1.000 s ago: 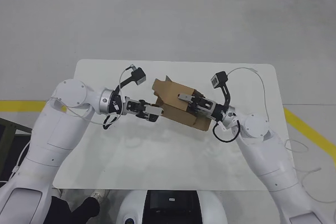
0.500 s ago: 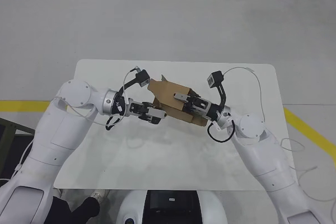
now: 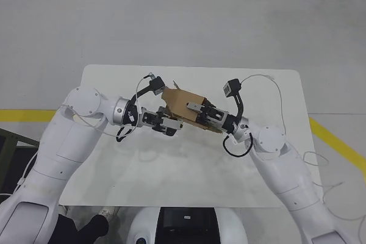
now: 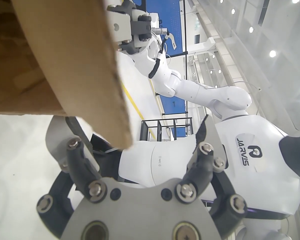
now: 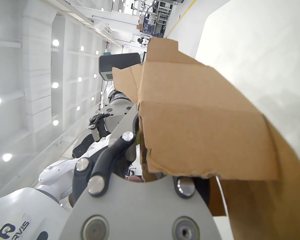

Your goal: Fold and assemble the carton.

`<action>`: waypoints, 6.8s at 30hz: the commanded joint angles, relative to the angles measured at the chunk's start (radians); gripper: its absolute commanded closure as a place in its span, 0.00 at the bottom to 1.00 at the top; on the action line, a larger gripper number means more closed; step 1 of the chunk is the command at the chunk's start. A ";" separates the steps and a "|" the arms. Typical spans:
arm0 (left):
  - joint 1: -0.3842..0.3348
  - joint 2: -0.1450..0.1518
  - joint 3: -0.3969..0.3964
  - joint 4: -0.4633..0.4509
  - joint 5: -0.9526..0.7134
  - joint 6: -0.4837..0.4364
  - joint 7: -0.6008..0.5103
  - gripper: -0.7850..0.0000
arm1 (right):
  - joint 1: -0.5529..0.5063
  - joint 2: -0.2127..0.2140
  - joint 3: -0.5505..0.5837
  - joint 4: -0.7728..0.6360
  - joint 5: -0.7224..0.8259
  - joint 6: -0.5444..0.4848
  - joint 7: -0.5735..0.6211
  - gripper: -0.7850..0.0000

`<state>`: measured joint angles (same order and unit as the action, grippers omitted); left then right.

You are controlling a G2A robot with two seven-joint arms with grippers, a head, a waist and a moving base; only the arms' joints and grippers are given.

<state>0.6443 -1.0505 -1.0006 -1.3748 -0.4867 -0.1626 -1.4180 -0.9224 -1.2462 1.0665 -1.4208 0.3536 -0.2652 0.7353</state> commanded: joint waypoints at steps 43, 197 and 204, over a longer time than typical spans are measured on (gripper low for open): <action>0.063 0.039 -0.144 0.006 -0.012 -0.011 0.006 0.00 | 0.045 0.022 0.095 0.092 0.080 0.154 0.308 1.00; 0.280 0.107 0.140 0.019 1.815 -0.850 1.936 0.00 | 0.026 0.048 0.099 0.028 0.068 0.172 0.368 1.00; 0.245 0.118 0.183 0.013 1.798 -0.850 1.967 0.00 | 0.027 0.048 0.086 0.022 0.069 0.167 0.376 1.00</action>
<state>0.8938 -0.9337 -0.8243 -1.3597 1.3127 -1.0123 0.5461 -0.8958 -1.1980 1.1542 -1.3982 0.4239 -0.0972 1.1106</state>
